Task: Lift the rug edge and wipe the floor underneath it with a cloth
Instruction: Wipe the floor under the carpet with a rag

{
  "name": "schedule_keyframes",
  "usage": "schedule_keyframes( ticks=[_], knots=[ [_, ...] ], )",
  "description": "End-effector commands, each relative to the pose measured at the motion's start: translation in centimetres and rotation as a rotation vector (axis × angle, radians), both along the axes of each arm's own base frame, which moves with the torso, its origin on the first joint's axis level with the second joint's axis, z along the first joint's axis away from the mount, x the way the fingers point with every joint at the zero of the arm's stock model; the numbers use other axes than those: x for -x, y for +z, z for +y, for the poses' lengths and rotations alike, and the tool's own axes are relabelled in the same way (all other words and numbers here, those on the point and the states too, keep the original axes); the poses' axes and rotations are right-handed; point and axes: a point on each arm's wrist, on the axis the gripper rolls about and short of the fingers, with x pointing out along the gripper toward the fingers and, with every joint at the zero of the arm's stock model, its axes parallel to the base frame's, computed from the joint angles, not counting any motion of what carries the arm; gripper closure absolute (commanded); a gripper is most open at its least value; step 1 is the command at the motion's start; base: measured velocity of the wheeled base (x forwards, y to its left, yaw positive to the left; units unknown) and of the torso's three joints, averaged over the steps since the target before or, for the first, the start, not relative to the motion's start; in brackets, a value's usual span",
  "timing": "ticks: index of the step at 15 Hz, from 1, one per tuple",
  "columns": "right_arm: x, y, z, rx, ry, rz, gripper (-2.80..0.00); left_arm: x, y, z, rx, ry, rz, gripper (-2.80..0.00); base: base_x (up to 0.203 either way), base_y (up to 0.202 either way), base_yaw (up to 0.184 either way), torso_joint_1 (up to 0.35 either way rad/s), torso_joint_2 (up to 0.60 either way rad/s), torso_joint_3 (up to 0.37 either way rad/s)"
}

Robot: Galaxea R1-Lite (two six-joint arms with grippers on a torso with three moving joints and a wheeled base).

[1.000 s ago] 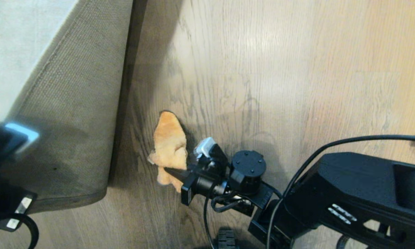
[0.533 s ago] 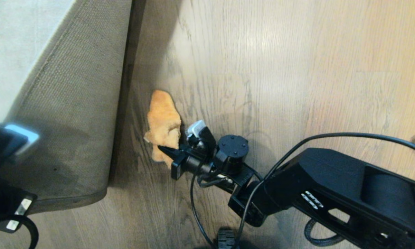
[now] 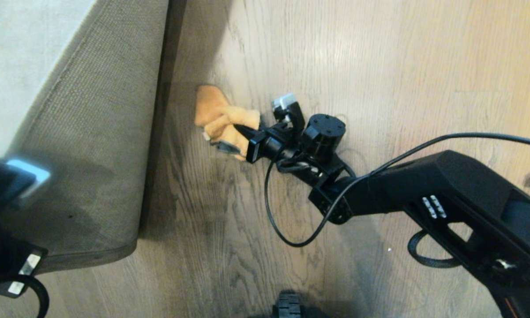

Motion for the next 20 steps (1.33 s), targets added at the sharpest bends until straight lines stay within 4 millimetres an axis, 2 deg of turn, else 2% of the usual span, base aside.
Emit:
schedule_keyframes(
  ticks=[1,5,8,10,12,15,17,20],
  knots=[
    [-0.6,3.6,-2.2,-0.043,-0.043,-0.055,0.0,0.0,0.0,0.0,-0.005,0.002,0.003,0.0,0.0,0.0,0.0,0.0,0.0,0.0],
    [-1.3,6.7,-4.2,-0.061,-0.086,-0.084,0.0,0.0,-0.1,0.0,-0.006,0.001,0.005,0.0,0.0,0.0,0.0,0.0,0.0,0.0],
    [-1.2,5.9,-4.2,-0.045,-0.086,-0.066,0.0,0.0,-0.1,0.0,-0.006,0.002,0.006,0.0,0.0,0.0,0.0,0.0,0.0,0.0],
    [-0.7,4.1,-3.7,-0.014,-0.074,-0.037,0.0,0.0,-0.1,0.0,-0.007,0.003,0.005,0.0,0.0,0.0,0.0,0.0,0.0,0.0],
    [0.4,1.2,-3.1,0.027,-0.052,0.009,0.0,0.0,-0.1,0.0,-0.007,0.001,0.005,0.0,0.0,0.0,0.0,0.0,0.0,0.0],
    [3.6,-4.3,-2.6,0.115,-0.001,0.107,0.0,0.1,0.0,0.0,-0.007,0.002,0.002,0.0,0.0,0.0,0.0,0.0,0.0,0.0],
    [6.2,-7.8,-3.4,0.196,0.02,0.163,0.0,0.1,0.0,0.0,-0.007,0.002,0.0,0.0,0.0,0.0,0.0,0.0,0.0,0.0],
    [8.2,-9.2,-4.1,0.246,0.046,0.164,0.0,0.1,0.0,0.0,-0.007,0.002,0.0,0.0,0.0,0.0,0.0,0.0,0.0,0.0]
  ],
)
